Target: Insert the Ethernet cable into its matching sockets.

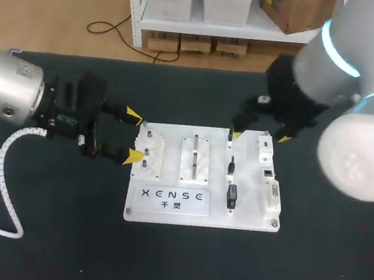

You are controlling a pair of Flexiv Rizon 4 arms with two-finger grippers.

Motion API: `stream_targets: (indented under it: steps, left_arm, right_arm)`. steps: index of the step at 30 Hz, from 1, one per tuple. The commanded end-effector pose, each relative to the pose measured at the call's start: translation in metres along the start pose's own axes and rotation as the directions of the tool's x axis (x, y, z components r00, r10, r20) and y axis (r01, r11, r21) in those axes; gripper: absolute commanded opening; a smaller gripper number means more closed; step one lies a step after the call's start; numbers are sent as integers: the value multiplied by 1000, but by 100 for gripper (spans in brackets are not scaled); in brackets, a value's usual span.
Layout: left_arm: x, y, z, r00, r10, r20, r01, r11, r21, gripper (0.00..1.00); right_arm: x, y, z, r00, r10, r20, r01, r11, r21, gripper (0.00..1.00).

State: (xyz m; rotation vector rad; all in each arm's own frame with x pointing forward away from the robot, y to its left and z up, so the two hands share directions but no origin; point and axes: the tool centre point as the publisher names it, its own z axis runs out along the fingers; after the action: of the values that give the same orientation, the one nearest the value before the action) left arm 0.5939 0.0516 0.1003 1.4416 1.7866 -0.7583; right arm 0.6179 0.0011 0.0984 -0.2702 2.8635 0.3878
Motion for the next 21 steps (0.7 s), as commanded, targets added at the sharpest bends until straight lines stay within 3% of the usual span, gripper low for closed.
stream_targets:
  steps: [1,11,21]
  left_arm:
    - [2,0,0,1000,2,6,-2,1000,0,100]
    - [2,0,0,1000,2,6,-2,1000,0,100]
    - [2,0,0,1000,2,6,-2,1000,0,100]
  right_arm:
    - [-3,14,24,1000,1,-30,2,995,101,100]
    - [20,17,53,993,33,-112,-15,988,152,100]
    - [22,8,61,992,41,-118,-19,983,184,100]
